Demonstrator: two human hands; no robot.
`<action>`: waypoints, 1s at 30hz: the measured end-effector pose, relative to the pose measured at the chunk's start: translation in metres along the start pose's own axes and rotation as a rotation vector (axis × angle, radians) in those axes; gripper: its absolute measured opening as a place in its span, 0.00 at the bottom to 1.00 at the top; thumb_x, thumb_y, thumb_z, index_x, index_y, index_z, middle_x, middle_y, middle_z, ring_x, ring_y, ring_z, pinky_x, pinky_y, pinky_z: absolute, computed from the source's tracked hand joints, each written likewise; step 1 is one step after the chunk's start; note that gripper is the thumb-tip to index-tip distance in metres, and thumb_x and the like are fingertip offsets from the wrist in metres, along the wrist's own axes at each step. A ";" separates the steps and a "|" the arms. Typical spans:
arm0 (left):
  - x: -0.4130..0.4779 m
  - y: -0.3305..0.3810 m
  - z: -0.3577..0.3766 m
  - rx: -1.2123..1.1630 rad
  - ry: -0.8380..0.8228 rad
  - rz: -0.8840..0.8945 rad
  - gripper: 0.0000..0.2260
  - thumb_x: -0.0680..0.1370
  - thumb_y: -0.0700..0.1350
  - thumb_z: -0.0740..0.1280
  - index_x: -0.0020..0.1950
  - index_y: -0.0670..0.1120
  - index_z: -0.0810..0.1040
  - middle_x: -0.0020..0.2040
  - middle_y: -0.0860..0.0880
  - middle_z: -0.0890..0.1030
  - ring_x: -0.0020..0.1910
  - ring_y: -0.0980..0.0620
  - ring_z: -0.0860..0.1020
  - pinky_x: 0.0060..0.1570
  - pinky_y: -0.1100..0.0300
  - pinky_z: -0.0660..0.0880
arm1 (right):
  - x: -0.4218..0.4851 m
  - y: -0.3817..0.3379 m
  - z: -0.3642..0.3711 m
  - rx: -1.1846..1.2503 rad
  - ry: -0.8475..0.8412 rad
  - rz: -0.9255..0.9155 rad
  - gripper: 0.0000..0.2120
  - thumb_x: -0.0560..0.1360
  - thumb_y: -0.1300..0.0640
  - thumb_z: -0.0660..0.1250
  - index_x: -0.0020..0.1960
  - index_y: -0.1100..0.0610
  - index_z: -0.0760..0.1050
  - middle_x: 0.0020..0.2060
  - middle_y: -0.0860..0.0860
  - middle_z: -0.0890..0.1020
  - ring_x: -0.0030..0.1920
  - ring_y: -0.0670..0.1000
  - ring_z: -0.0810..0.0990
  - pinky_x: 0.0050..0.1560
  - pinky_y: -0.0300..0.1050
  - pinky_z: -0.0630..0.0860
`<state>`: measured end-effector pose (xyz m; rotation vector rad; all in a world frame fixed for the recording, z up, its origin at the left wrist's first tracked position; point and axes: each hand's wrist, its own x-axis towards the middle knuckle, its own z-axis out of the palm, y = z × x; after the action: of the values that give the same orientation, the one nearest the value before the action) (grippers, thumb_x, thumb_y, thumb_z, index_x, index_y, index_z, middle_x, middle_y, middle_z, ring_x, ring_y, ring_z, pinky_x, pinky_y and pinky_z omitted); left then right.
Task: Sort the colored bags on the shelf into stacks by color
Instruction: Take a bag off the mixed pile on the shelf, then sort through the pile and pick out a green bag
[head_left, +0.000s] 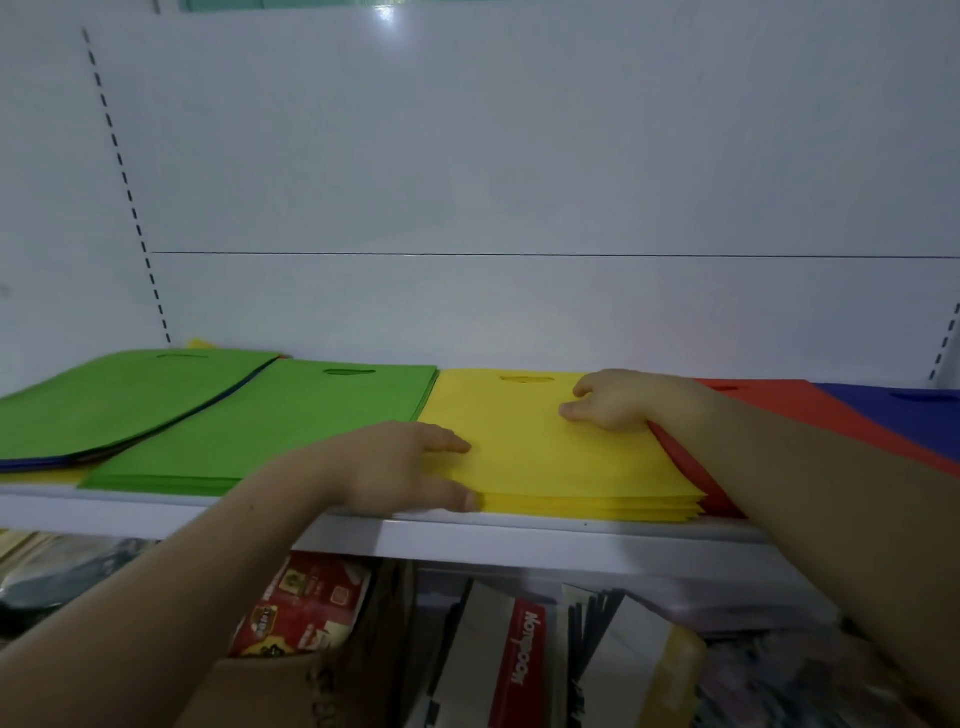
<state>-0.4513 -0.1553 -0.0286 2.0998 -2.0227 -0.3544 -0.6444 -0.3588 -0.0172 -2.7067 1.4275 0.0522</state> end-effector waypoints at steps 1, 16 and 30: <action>-0.001 -0.001 -0.003 -0.007 0.022 -0.013 0.31 0.71 0.63 0.68 0.72 0.59 0.64 0.74 0.55 0.62 0.72 0.54 0.63 0.69 0.58 0.60 | 0.004 -0.005 -0.004 0.001 0.015 -0.019 0.32 0.79 0.37 0.54 0.75 0.57 0.60 0.75 0.53 0.62 0.74 0.54 0.61 0.71 0.48 0.60; -0.098 -0.120 -0.053 -0.009 0.293 -0.170 0.28 0.75 0.59 0.65 0.73 0.54 0.63 0.74 0.53 0.63 0.72 0.52 0.63 0.67 0.60 0.59 | 0.019 -0.195 -0.019 0.105 0.166 -0.219 0.32 0.79 0.40 0.58 0.75 0.58 0.59 0.74 0.55 0.63 0.72 0.56 0.64 0.66 0.45 0.63; -0.231 -0.316 -0.102 -0.015 0.389 -0.381 0.29 0.76 0.60 0.63 0.74 0.52 0.62 0.74 0.50 0.65 0.72 0.50 0.63 0.67 0.56 0.62 | 0.054 -0.429 0.005 0.123 0.109 -0.274 0.32 0.79 0.40 0.57 0.76 0.58 0.59 0.75 0.55 0.62 0.73 0.56 0.62 0.69 0.45 0.61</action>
<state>-0.1269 0.0861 -0.0222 2.3215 -1.4032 -0.0090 -0.2606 -0.1614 -0.0015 -2.8095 1.0314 -0.1963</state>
